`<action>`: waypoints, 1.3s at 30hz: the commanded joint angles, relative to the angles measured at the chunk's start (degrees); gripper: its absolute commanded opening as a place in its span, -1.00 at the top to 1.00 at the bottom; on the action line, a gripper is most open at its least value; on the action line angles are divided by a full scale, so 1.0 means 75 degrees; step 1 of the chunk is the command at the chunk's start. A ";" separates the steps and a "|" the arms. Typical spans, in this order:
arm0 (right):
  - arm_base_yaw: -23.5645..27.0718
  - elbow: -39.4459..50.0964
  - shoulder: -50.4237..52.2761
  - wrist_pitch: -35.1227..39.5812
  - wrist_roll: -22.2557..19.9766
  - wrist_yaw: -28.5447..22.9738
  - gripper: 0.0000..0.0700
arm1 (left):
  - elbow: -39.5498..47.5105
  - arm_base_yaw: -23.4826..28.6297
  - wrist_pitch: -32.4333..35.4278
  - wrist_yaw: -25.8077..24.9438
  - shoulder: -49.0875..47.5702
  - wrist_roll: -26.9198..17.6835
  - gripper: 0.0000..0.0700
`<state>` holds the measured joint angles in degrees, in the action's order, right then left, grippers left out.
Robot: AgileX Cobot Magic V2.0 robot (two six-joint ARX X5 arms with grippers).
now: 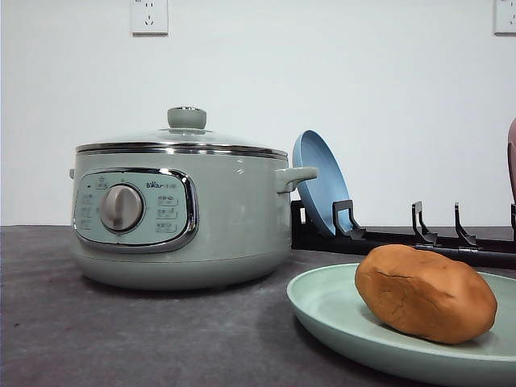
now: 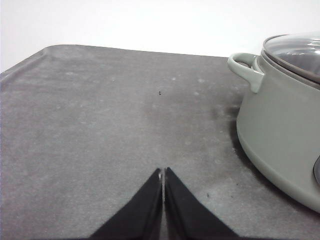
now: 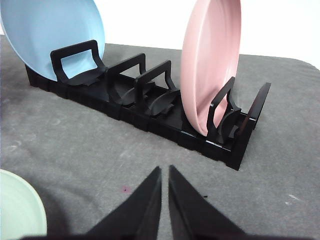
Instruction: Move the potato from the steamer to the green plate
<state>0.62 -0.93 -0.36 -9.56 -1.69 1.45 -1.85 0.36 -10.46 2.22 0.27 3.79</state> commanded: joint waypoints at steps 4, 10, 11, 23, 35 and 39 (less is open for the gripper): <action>-0.0015 0.0038 0.0020 0.0105 -0.0035 0.0000 0.96 | 0.0157 0.0000 -0.0035 0.0055 -0.0012 0.0009 1.00; -0.0015 0.0038 0.0020 0.0105 -0.0037 0.0000 0.96 | 0.0157 0.0000 -0.0037 0.0055 -0.0012 0.0009 1.00; -0.0015 0.0038 0.0020 0.0105 -0.0036 0.0000 0.96 | 0.0157 0.0000 -0.0035 0.0055 -0.0012 0.0009 1.00; -0.0015 0.0038 0.0020 0.0105 -0.0036 0.0000 0.96 | 0.0157 0.0000 -0.0036 0.0055 -0.0012 0.0009 1.00; -0.0015 0.0038 0.0020 0.0105 -0.0035 0.0000 0.96 | 0.0157 0.0000 -0.0036 0.0055 -0.0012 0.0009 1.00; -0.0015 0.0038 0.0020 0.0105 -0.0035 0.0000 0.96 | 0.0157 0.0000 -0.0037 0.0055 -0.0012 0.0009 1.00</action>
<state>0.62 -0.93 -0.36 -9.55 -1.69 1.45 -1.85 0.36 -10.46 2.22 0.27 3.79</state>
